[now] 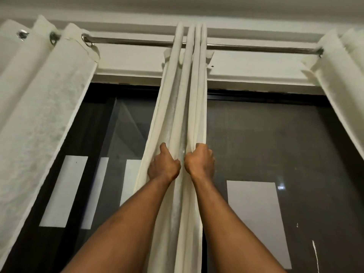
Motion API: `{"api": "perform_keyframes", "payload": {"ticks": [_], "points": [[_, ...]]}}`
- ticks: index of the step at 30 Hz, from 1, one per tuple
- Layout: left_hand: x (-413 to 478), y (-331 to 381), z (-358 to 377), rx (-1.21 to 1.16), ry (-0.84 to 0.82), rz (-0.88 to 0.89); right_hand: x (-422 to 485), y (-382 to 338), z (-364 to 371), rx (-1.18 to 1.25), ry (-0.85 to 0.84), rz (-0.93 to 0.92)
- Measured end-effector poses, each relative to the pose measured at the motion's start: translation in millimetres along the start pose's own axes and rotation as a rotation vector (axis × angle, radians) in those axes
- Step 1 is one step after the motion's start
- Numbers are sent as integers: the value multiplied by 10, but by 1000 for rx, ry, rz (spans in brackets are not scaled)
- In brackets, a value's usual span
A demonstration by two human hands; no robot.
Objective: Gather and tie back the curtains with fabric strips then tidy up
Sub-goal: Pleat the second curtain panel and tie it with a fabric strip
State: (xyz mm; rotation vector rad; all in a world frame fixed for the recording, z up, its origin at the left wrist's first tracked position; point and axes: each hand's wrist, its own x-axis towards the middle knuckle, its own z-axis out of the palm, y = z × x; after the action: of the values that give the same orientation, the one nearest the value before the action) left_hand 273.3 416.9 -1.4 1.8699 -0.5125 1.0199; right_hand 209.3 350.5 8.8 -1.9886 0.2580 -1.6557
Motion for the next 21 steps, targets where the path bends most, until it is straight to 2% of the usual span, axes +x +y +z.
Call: {"api": "perform_keyframes", "payload": {"ticks": [12, 14, 18, 21], "points": [[162, 282, 107, -23, -60, 86, 151, 357, -251, 9, 96, 111], [98, 464, 163, -6, -97, 160, 186, 405, -293, 8, 105, 122], [-70, 893, 241, 125, -158, 429, 250, 549, -419, 68, 133, 145], [-179, 1250, 189, 279, -121, 594, 316, 720, -558, 127, 152, 164]]}}
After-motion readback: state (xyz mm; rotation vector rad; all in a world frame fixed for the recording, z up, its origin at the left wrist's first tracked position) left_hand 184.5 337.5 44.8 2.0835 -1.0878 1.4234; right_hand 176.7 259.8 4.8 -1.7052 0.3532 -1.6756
